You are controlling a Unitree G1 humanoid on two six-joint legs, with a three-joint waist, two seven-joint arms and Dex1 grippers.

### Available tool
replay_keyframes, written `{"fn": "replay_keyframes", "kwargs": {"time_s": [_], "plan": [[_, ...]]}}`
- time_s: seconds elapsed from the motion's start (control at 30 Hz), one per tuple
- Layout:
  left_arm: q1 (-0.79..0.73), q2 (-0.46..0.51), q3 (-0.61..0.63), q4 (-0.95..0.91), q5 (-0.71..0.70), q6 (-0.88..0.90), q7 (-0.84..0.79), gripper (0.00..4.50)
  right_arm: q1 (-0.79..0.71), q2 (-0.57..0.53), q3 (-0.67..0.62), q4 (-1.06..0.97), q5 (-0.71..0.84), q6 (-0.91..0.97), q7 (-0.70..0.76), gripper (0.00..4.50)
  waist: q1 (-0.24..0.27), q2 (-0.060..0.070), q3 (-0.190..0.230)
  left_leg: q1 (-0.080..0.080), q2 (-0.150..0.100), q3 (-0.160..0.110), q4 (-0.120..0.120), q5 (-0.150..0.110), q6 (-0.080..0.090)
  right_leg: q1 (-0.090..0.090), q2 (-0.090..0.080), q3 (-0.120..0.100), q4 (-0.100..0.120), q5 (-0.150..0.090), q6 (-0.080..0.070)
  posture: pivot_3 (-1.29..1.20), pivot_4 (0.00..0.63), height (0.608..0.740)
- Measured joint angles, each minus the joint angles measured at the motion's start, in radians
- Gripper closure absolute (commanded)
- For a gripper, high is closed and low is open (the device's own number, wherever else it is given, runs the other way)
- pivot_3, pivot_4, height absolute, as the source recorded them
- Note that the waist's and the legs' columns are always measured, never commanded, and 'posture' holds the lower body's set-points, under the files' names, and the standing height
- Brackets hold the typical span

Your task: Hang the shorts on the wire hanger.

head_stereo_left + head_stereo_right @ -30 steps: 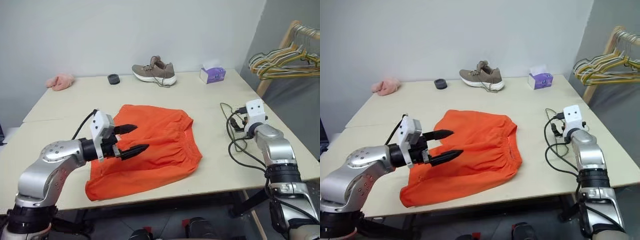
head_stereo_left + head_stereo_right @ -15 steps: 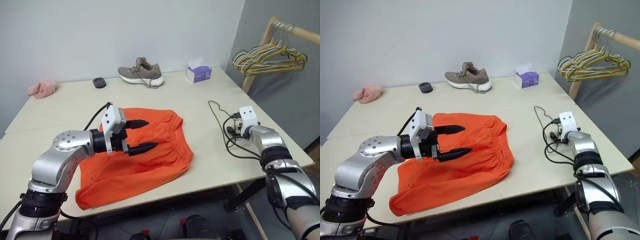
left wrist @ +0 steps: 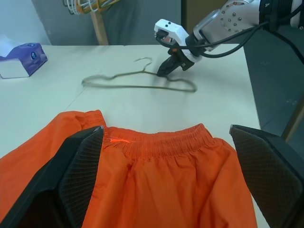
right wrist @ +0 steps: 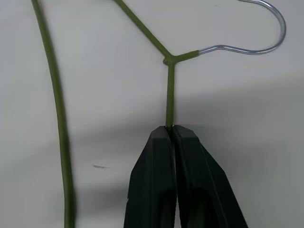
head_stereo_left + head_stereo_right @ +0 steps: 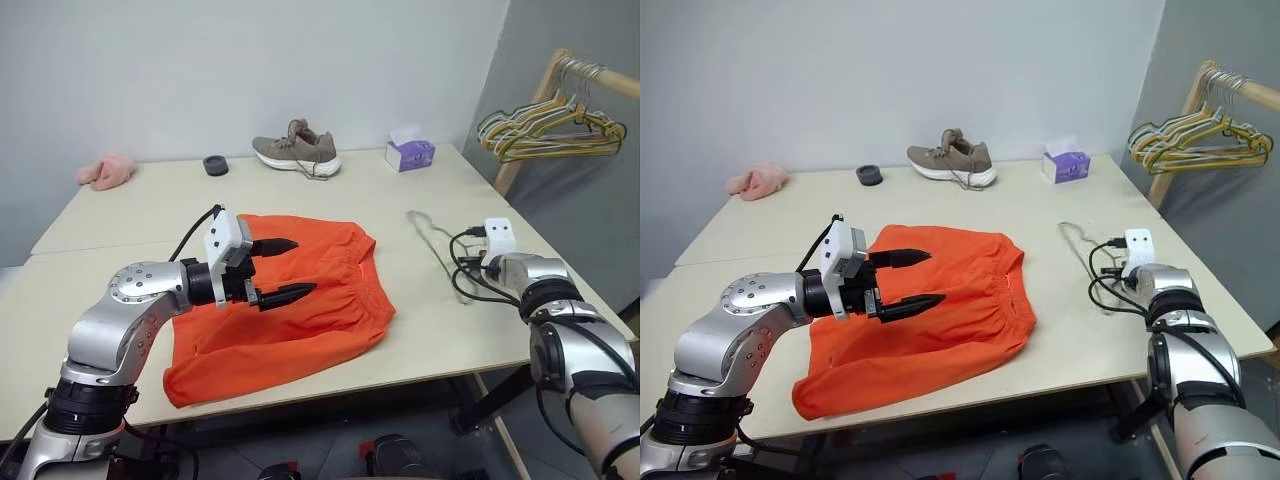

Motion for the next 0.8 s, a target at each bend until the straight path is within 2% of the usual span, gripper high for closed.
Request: {"fn": "replay_keyframes", "kwargs": {"time_s": [0.23,0.33,0.57,0.7,0.8], "plan": [[-0.014,-0.013,0.002,0.061,0.031,0.000,0.052,0.00,0.005,-0.001,0.059,-0.047,-0.035,-0.039,0.049,4.45,-0.006,0.004,0.002,-0.002,0.000,0.002,0.000,0.000,0.000,-0.004,0.000,0.002,0.000,0.002,0.003,-0.22,0.000,0.740],[-0.041,-0.020,0.006,0.127,0.072,-0.019,0.097,0.00,0.018,-0.012,0.119,-0.193,-0.065,-0.103,0.107,4.45,-0.012,0.010,0.006,-0.006,0.000,0.003,-0.001,0.000,0.000,-0.009,0.000,0.004,0.001,0.002,0.004,-0.22,0.000,0.740],[-0.085,-0.021,0.040,0.264,0.123,-0.069,0.142,0.00,0.117,-0.065,0.142,-0.560,-0.067,-0.151,0.186,4.45,-0.011,0.011,0.006,-0.016,0.000,0.000,0.000,0.000,0.000,-0.019,0.000,0.003,0.001,0.002,0.004,-0.23,0.000,0.740],[-0.124,-0.020,0.056,0.331,0.129,-0.082,0.145,0.00,0.191,-0.076,0.179,-0.706,-0.067,-0.198,0.256,4.45,-0.010,0.011,0.006,-0.019,-0.001,0.000,0.000,0.000,0.000,-0.021,-0.002,0.003,0.001,0.002,0.004,-0.23,0.000,0.740],[-0.173,0.002,0.069,0.388,0.108,-0.047,0.102,0.00,0.254,-0.122,0.231,-0.853,-0.080,-0.294,0.343,4.45,-0.011,0.011,0.006,-0.019,-0.001,0.000,0.000,0.000,0.000,-0.022,-0.002,0.002,0.001,0.002,0.004,-0.24,0.000,0.740]]}}
